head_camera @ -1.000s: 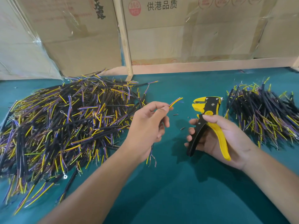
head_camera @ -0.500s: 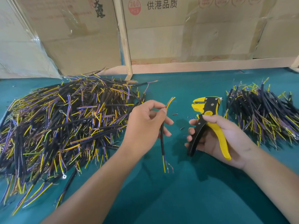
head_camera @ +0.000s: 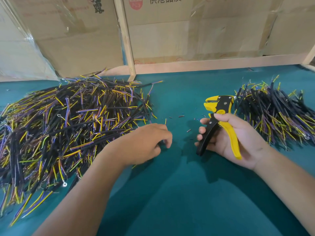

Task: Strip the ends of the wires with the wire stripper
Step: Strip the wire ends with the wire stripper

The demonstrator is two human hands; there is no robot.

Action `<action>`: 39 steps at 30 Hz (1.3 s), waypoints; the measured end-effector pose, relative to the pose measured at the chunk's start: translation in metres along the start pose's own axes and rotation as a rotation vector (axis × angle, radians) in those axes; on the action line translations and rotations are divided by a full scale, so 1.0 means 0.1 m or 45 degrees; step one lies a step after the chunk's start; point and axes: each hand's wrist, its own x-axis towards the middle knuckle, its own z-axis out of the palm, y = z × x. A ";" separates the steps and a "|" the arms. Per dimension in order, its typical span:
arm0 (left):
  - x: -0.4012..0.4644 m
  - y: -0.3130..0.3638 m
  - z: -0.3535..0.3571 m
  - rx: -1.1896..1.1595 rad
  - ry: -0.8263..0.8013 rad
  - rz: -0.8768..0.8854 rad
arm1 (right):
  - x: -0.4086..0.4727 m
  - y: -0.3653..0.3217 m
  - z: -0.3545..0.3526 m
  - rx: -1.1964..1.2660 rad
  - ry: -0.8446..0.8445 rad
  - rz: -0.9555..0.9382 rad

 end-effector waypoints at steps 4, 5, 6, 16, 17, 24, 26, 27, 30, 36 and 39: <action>-0.05 -0.13 -0.07 0.048 0.036 -0.024 | 0.00 0.02 0.00 -0.012 -0.010 0.007; -0.06 -0.15 -0.08 0.069 0.036 -0.055 | 0.00 0.02 0.00 -0.014 -0.014 0.009; -0.07 -0.17 -0.07 0.058 0.047 -0.096 | 0.00 0.02 0.00 -0.015 -0.014 0.012; 0.01 -0.04 0.00 -0.498 0.338 -0.171 | -0.01 0.00 0.02 -0.017 -0.006 0.024; 0.03 0.04 -0.03 -0.829 0.485 -0.158 | -0.01 0.00 0.02 -0.017 -0.003 0.025; 0.09 0.17 0.05 -0.708 0.970 -0.273 | -0.01 0.01 0.01 0.031 -0.001 0.050; 0.09 0.20 0.04 -0.511 1.028 -0.272 | -0.01 0.01 0.01 0.032 -0.009 0.057; 0.10 0.21 0.03 -0.517 1.031 -0.253 | -0.01 0.01 0.02 0.032 -0.012 0.057; 0.12 0.22 0.02 -0.879 0.923 -0.245 | -0.02 0.00 0.02 0.041 -0.015 0.057; 0.13 0.27 0.08 -1.054 0.776 -0.154 | -0.03 -0.01 0.03 0.030 -0.011 0.061; 0.13 0.27 0.09 -0.980 0.769 -0.122 | -0.02 -0.01 0.03 0.026 -0.010 0.068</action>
